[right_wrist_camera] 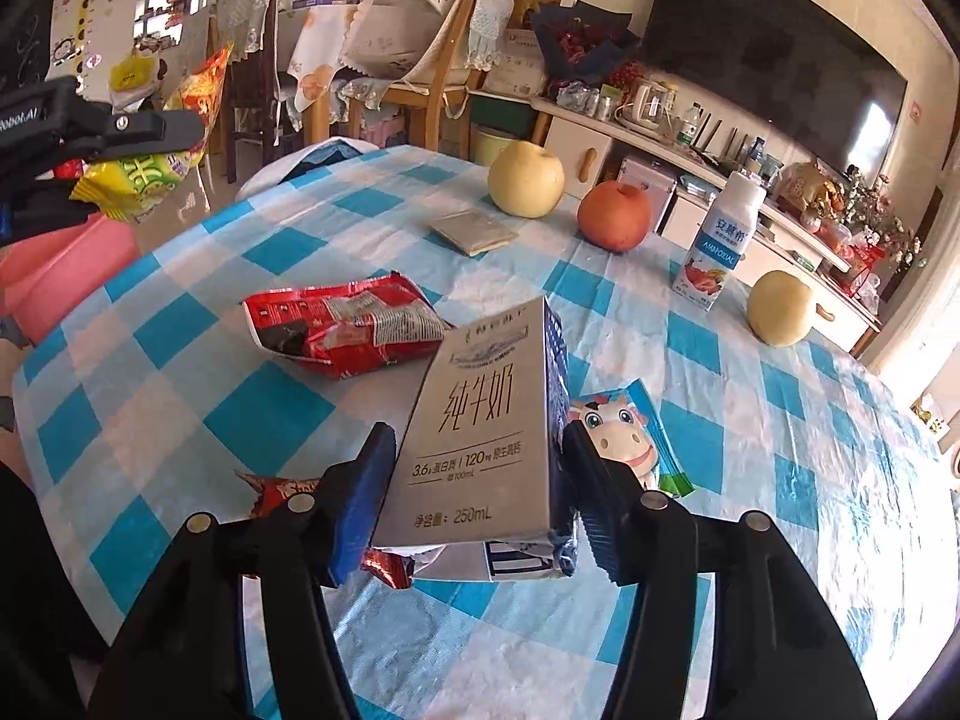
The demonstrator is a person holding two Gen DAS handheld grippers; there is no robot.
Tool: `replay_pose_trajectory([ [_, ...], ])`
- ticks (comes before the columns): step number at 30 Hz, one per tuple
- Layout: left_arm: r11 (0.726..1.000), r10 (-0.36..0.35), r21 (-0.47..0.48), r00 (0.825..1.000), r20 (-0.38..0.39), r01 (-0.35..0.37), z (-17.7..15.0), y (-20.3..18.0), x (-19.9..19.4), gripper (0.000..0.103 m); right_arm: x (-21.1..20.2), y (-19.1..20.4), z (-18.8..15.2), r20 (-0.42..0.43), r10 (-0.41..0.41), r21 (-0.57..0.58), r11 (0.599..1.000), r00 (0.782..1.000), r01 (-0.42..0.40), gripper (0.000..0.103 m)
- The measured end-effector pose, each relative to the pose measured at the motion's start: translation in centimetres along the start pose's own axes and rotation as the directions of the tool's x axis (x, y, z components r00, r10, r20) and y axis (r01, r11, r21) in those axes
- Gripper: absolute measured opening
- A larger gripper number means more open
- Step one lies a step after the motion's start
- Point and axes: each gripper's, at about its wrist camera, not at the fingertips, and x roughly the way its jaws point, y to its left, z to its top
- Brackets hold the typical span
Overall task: Collect trash
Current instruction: 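Grasp the white milk carton with the right tool while the left tool holds the chip bag, then carry the chip bag and milk carton to the pink bucket and release both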
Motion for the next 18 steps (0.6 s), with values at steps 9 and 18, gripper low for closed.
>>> replay_pose_trajectory([
  [9, 0.999, -0.024, -0.043, 1.0, 0.019, 0.025, 0.1, 1.0, -0.9, 0.054, 0.3, -0.7, 0.9, -0.05, 0.012, 0.071, 0.997, 0.999, -0.008, 0.052],
  [18, 0.998, -0.019, -0.061, 1.0, 0.007, 0.02, 0.1, 1.5, -0.5, 0.054, 4.9, 1.3, 0.1, -0.12, -0.046, -0.032, 0.999, 0.992, 0.042, 0.072],
])
